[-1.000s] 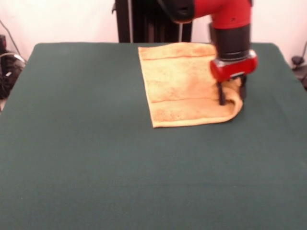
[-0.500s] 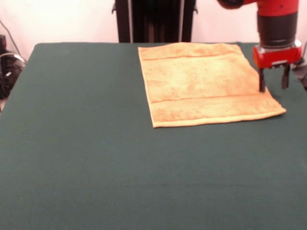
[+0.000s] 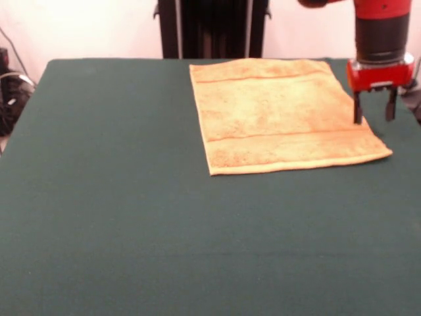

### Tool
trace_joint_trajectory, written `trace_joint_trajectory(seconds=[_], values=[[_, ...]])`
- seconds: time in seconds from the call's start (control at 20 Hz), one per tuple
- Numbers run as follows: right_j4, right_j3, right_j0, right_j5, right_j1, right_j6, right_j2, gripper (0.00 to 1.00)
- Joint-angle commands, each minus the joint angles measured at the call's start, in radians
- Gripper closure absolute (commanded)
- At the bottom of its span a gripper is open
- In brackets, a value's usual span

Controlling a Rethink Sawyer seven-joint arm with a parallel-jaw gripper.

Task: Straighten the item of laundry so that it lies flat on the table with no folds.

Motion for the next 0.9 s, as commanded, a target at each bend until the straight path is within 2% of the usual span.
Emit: trace_joint_trajectory(seconds=[0.05, 0.2, 0.3, 0.4, 0.5, 0.7, 0.9], values=[[0.087, 0.132, -0.050, 0.057, -0.056, 0.187, -0.029, 0.00], [0.083, 0.188, -0.066, 0.123, -0.124, 0.172, -0.126, 0.00], [0.054, 0.203, -0.064, 0.043, -0.158, 0.173, -0.195, 0.00], [0.031, 0.247, -0.111, 0.022, -0.206, 0.155, -0.196, 0.00], [-0.002, 0.271, -0.116, -0.004, -0.262, 0.132, -0.248, 0.00], [-0.031, 0.332, -0.175, -0.037, -0.334, 0.115, -0.256, 0.00], [-0.022, 0.396, -0.211, -0.090, -0.331, 0.156, -0.236, 0.00]])
